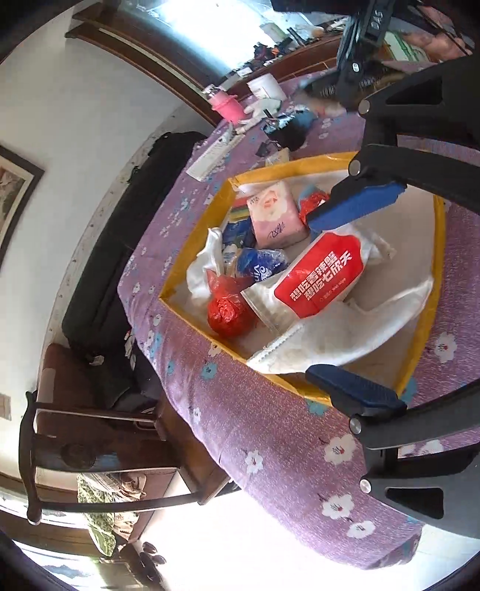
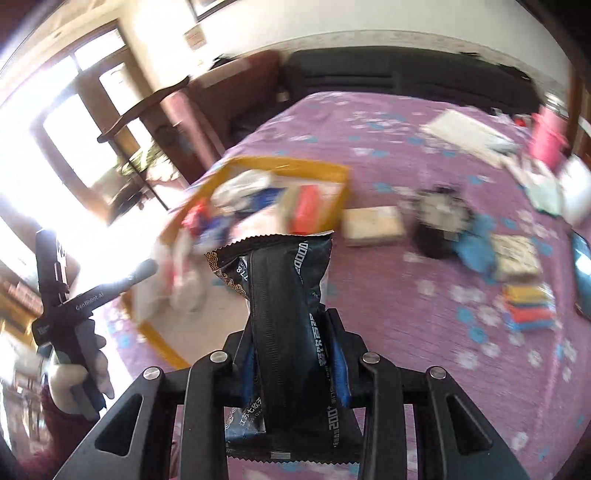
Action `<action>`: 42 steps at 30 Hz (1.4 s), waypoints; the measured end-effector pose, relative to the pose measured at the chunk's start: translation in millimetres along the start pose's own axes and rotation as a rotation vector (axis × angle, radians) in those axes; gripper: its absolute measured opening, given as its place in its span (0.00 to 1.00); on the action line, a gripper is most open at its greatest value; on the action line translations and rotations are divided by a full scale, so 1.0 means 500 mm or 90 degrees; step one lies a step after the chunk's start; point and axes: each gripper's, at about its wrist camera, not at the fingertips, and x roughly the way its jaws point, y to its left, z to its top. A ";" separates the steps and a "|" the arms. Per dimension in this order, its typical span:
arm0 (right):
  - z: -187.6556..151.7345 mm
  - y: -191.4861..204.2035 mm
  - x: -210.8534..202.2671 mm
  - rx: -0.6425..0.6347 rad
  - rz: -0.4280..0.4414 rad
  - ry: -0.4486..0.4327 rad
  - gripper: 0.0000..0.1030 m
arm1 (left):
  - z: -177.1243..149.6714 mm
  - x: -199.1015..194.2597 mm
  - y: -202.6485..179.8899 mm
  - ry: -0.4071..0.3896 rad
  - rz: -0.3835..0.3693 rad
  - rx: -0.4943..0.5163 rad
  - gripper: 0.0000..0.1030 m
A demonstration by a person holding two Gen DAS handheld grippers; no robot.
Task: Organize soft objects
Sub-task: 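Drop the white cloth into the box with the left tool while the right tool drops the black bag there, then grasp the lemon-print tissue pack with the right tool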
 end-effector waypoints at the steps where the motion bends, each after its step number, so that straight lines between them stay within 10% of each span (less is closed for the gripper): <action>1: 0.008 0.024 0.022 -0.009 0.011 0.013 0.35 | -0.004 -0.023 0.004 -0.016 -0.007 -0.013 0.79; 15: 0.031 0.096 0.237 0.044 0.032 0.129 0.35 | -0.030 -0.064 0.034 -0.042 -0.022 -0.059 0.83; 25: 0.023 0.059 0.098 0.032 0.005 -0.035 0.71 | -0.040 -0.083 -0.026 -0.063 -0.030 -0.010 0.83; 42: -0.142 -0.503 -0.206 0.332 -0.220 -0.139 0.77 | -0.132 0.004 -0.281 0.025 -0.129 0.166 0.84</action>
